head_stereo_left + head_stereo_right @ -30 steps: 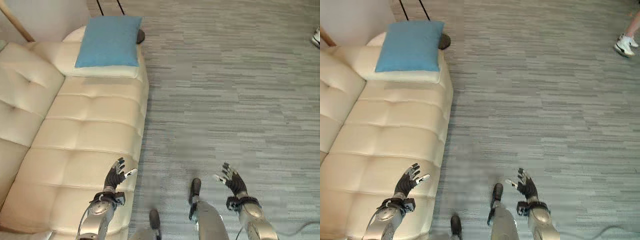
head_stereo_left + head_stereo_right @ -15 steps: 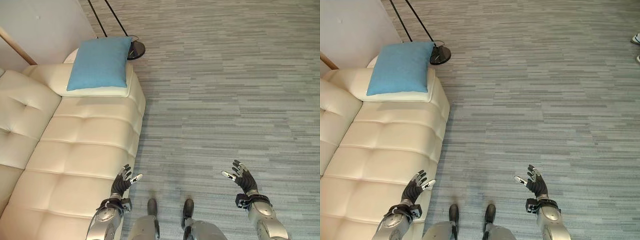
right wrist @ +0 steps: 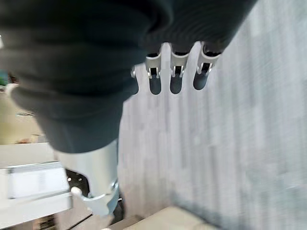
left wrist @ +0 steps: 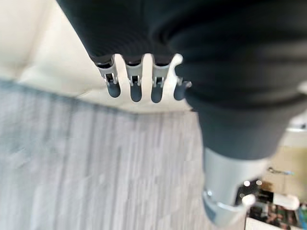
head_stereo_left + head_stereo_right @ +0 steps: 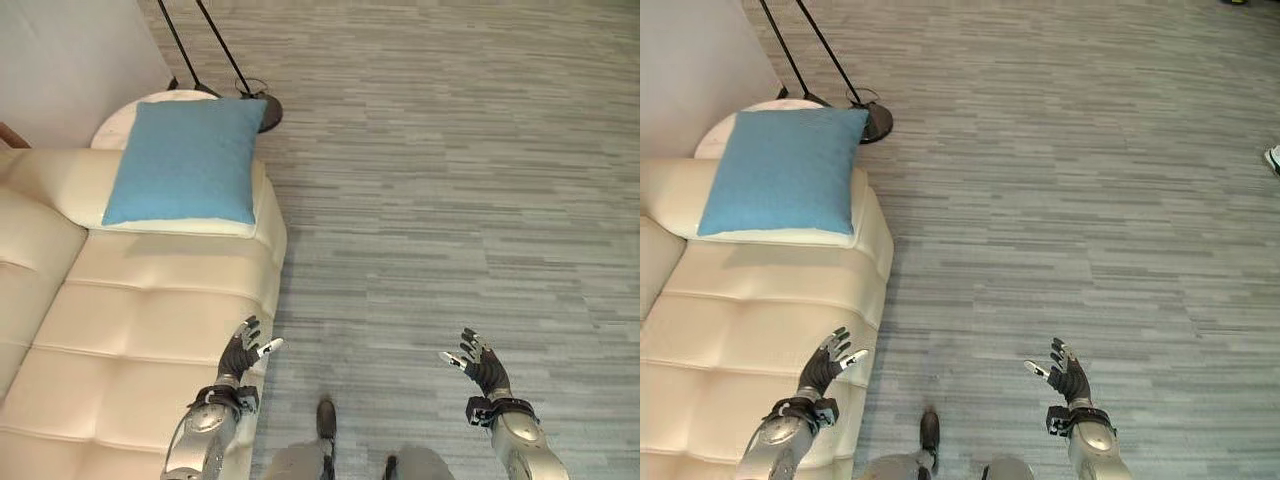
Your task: Pick up all the scattered cushions and arrange them neatly on the sofa.
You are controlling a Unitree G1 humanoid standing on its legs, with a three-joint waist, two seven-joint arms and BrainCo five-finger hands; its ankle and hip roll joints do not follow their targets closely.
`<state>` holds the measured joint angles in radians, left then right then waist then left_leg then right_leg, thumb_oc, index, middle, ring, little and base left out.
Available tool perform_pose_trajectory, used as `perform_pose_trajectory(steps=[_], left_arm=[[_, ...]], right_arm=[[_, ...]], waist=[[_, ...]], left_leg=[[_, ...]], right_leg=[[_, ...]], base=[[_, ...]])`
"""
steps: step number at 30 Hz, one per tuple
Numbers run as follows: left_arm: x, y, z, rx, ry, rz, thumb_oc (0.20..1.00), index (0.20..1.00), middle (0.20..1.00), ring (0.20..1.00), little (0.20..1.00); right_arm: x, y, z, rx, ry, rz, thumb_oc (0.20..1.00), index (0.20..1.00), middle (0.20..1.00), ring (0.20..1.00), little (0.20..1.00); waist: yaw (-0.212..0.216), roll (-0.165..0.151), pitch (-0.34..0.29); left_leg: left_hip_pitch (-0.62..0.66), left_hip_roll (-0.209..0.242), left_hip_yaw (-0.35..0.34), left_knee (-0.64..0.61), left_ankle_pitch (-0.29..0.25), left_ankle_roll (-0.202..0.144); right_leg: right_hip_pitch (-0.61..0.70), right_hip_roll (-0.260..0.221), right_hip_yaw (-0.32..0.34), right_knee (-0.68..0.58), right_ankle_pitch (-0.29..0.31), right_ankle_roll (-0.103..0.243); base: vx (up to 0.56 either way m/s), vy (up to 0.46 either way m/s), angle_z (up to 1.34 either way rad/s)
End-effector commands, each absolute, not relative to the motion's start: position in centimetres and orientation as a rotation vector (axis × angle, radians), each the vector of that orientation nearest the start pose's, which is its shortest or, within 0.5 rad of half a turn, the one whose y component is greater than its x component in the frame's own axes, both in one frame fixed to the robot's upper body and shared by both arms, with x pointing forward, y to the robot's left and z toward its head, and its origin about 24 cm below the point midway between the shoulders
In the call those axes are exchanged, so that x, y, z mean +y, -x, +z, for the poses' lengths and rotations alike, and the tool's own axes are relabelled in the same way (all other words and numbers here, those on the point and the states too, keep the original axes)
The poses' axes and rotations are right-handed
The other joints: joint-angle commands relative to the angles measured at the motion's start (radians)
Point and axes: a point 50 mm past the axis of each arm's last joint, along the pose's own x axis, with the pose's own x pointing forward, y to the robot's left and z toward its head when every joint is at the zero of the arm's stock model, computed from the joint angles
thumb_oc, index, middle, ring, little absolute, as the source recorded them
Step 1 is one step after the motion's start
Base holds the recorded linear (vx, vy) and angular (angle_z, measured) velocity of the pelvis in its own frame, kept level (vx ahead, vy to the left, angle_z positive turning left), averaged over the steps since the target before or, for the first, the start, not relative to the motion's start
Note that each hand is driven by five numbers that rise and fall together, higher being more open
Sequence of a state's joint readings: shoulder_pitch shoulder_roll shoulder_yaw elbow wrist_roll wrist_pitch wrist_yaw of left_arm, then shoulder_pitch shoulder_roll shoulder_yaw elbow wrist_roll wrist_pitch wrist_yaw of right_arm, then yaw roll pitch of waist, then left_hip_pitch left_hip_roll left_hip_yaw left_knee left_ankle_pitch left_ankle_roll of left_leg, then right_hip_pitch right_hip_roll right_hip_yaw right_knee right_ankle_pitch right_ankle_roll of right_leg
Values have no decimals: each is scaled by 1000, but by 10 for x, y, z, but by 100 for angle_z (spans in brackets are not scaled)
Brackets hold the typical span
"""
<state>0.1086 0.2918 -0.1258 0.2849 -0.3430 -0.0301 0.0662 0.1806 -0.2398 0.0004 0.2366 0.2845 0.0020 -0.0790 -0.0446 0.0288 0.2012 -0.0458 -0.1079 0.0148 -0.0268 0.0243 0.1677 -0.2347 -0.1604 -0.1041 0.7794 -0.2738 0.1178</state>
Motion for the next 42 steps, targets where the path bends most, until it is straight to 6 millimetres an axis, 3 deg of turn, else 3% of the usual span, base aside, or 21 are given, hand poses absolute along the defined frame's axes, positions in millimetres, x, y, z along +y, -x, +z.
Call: perform_pose_trajectory(steps=[1,4,6,8,12,14,15,16,17,18,20,21,22,24,26,30,35,37,38,40,42], left_arm=[[216,-211,-22,298,-43,52,1000,1000,1000,1000,1000],[214,-215,-21,286,-32,62,1000,1000,1000,1000,1000],[214,-220,-17,263,-27,74,1000,1000,1000,1000,1000],[214,-222,-15,249,-26,70,1000,1000,1000,1000,1000],[211,-219,-18,259,-17,66,1000,1000,1000,1000,1000],[210,-218,-19,265,7,71,1000,1000,1000,1000,1000],[208,-218,-20,270,25,71,1000,1000,1000,1000,1000],[208,-218,-19,270,25,71,1000,1000,1000,1000,1000],[207,-217,-20,274,26,68,1000,1000,1000,1000,1000],[207,-217,-20,274,24,65,1000,1000,1000,1000,1000],[209,-215,-23,287,11,70,1000,1000,1000,1000,1000],[210,-214,-24,293,11,73,1000,1000,1000,1000,1000],[210,-213,-25,300,8,74,1000,1000,1000,1000,1000],[211,-212,-27,312,-20,74,1000,1000,1000,1000,1000],[213,-213,-27,309,-45,82,1000,1000,1000,1000,1000],[216,-211,-27,306,-49,98,1000,1000,1000,1000,1000],[223,-198,-34,348,-45,121,1000,1000,1000,1000,1000],[229,-195,-36,365,-50,139,1000,1000,1000,1000,1000],[229,-196,-36,365,-50,139,1000,1000,1000,1000,1000],[235,-194,-37,374,-68,154,1000,1000,1000,1000,1000],[235,-194,-37,378,-74,154,1000,1000,1000,1000,1000]], right_arm=[[-230,-202,-30,324,-30,-225,1000,1000,1000,1000,1000],[-229,-202,-30,326,-36,-241,1000,1000,1000,1000,1000],[-229,-201,-31,333,-41,-250,1000,1000,1000,1000,1000],[-228,-198,-33,343,-35,-242,1000,1000,1000,1000,1000],[-227,-193,-36,357,-43,-232,1000,1000,1000,1000,1000],[-229,-194,-35,350,-54,-231,1000,1000,1000,1000,1000],[-230,-196,-34,346,-54,-226,1000,1000,1000,1000,1000],[-230,-196,-34,346,-54,-226,1000,1000,1000,1000,1000],[-231,-197,-31,335,-58,-222,1000,1000,1000,1000,1000],[-233,-198,-30,333,-57,-222,1000,1000,1000,1000,1000],[-235,-199,-28,327,-49,-225,1000,1000,1000,1000,1000],[-236,-200,-28,326,-43,-227,1000,1000,1000,1000,1000],[-237,-200,-27,327,-39,-227,1000,1000,1000,1000,1000],[-238,-199,-29,337,-33,-250,1000,1000,1000,1000,1000],[-237,-199,-29,337,-34,-257,1000,1000,1000,1000,1000],[-232,-201,-29,334,-21,-227,1000,1000,1000,1000,1000],[-223,-202,-31,350,-5,-179,1000,1000,1000,1000,1000],[-218,-200,-37,378,-13,-167,1000,1000,1000,1000,1000],[-218,-200,-37,377,-13,-167,1000,1000,1000,1000,1000],[-218,-198,-40,394,-5,-165,1000,1000,1000,1000,1000],[-217,-196,-41,399,-9,-164,1000,1000,1000,1000,1000]], waist=[[-1,-15,9],[-27,-18,25],[-40,-30,30],[-50,-38,23],[-51,-41,-8],[-49,-35,-18],[-41,-38,-14],[-42,-37,-14],[-33,-41,-4],[-22,-50,5],[-8,-64,4],[-1,-65,3],[5,-63,5],[22,-44,12],[31,-39,13],[41,-31,1],[60,-55,-35],[64,-67,-36],[65,-66,-38],[53,-60,-28],[48,-48,-28]], left_leg=[[27,85,52,20,-106,-119],[89,85,33,10,-138,-130],[121,84,17,8,-158,-143],[141,81,4,11,-181,-149],[181,94,2,22,-219,-161],[172,112,-2,102,-231,-187],[132,112,0,225,-205,-203],[129,113,-1,232,-209,-204],[58,119,1,366,-159,-221],[-1,128,22,404,-149,-215],[-48,126,46,356,-191,-195],[-65,128,53,319,-185,-194],[-82,134,57,274,-157,-197],[-155,174,102,128,-18,-220],[-184,190,146,52,15,-226],[-168,200,167,16,50,-229],[-160,164,166,90,8,-195],[-127,130,162,102,-41,-156],[-130,131,163,101,-39,-156],[-77,96,144,84,-72,-121],[-63,97,135,72,-75,-115]], right_leg=[[69,9,-54,-383,213,4],[18,45,-93,-544,213,7],[-9,55,-106,-654,250,22],[8,67,-95,-704,261,20],[44,83,-77,-698,260,-11],[74,98,-82,-705,241,-33],[108,106,-80,-716,223,-52],[108,107,-81,-716,223,-52],[147,109,-85,-724,197,-74],[177,100,-90,-735,178,-82],[212,85,-95,-747,161,-75],[228,82,-99,-752,153,-72],[244,84,-103,-758,145,-69],[299,96,-126,-780,116,-65],[332,97,-137,-793,102,-61],[367,97,-140,-795,95,-45],[383,36,-115,-749,92,-13],[327,-8,-103,-576,123,25],[323,-7,-102,-577,126,24],[249,-41,-84,-385,219,54],[217,-37,-76,-338,239,51]], base=[[282,-17,43],[302,-69,27],[303,-118,34],[290,-127,46],[269,-111,37],[367,-200,-3],[265,-168,8],[298,-183,9],[246,-117,10],[326,-118,3],[268,-13,13],[259,21,20],[253,52,17],[269,80,15],[280,113,23],[265,147,5],[304,226,-14],[209,243,11],[114,162,30],[175,205,21],[177,151,35]])
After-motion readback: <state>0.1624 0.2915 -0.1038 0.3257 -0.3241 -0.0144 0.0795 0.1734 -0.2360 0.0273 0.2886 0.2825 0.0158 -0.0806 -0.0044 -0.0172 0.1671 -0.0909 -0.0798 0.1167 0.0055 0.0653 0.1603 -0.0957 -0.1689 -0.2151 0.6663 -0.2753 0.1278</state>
